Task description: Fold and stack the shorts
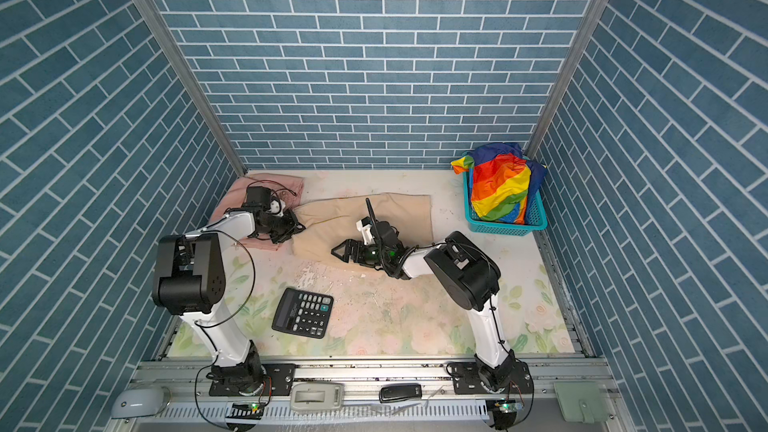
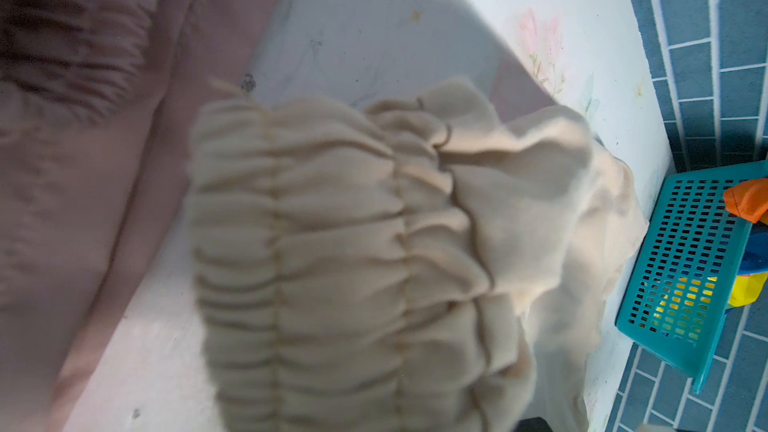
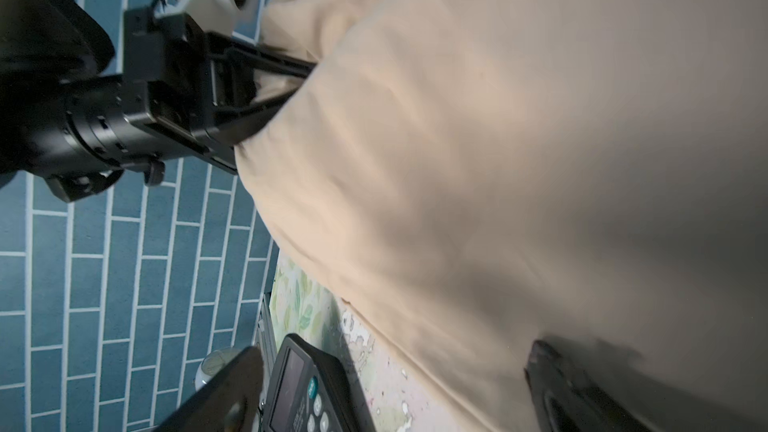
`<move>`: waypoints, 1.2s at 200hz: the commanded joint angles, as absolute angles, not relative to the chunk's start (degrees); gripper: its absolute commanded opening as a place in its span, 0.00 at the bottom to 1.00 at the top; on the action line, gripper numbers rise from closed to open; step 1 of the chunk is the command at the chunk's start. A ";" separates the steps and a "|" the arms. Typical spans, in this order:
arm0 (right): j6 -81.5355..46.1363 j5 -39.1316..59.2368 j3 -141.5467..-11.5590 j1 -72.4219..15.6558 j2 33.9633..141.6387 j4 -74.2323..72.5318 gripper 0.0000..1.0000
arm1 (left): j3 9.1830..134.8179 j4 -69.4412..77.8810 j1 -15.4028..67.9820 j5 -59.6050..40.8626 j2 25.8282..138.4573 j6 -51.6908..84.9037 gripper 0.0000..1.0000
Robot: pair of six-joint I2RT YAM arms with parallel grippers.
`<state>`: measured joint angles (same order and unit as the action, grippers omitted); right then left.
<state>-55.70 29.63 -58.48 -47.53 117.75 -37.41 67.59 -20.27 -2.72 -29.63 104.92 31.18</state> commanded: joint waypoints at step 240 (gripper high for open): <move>-27.06 15.06 -67.60 -29.43 100.59 21.80 0.99 | 92.37 -54.70 1.33 -4.98 104.32 10.72 0.00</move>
